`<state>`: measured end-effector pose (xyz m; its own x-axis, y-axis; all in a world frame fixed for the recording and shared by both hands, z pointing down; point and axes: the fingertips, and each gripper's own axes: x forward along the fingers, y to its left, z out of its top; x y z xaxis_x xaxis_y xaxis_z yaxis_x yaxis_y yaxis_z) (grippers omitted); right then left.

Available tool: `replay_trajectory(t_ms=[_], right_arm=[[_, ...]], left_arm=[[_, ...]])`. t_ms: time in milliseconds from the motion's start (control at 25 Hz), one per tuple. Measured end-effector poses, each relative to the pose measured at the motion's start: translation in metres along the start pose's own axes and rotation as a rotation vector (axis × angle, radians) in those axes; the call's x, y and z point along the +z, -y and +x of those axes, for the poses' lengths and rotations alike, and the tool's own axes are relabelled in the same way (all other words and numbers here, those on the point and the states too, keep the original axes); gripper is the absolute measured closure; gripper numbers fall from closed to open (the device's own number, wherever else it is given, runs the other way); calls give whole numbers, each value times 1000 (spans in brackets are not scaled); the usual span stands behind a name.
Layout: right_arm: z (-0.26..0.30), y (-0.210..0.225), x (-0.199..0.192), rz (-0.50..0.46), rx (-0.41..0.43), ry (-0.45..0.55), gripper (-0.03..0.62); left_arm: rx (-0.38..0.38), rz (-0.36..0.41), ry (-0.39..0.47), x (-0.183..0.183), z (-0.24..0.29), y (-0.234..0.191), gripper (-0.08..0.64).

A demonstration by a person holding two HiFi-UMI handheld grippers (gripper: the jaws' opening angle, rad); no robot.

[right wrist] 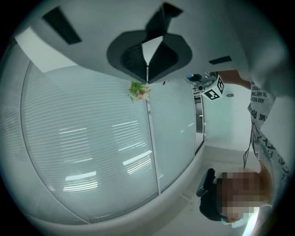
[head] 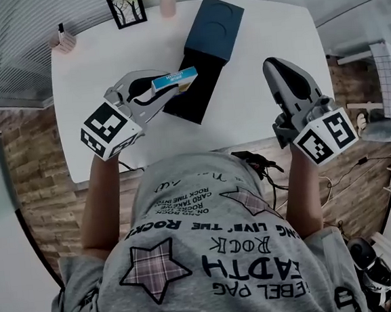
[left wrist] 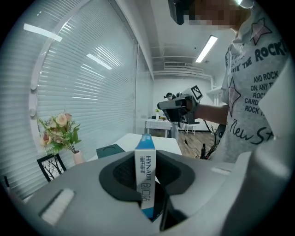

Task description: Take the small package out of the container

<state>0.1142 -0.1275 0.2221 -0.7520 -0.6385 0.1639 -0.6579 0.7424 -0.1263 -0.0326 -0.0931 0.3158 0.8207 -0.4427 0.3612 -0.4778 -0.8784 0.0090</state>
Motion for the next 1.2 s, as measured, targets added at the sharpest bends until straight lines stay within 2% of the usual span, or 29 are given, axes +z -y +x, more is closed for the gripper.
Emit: replay_trajectory(t_ms=[280, 480, 680, 920, 1200], right_arm=[[-33, 17, 15, -48, -149, 93, 577], [-47, 24, 18, -60, -212, 128, 577], [-54, 29, 15, -78, -252, 132, 577], [-59, 36, 12, -49, -279, 146, 577], [-61, 36, 13, -72, -295, 143, 578]], left_arm=[[132, 22, 77, 33, -26, -12, 471], [239, 35, 122, 50, -45, -27, 471], [378, 129, 81, 53, -60, -39, 471], [430, 113, 109, 58, -67, -44, 471], [457, 89, 154, 66, -74, -46, 471]])
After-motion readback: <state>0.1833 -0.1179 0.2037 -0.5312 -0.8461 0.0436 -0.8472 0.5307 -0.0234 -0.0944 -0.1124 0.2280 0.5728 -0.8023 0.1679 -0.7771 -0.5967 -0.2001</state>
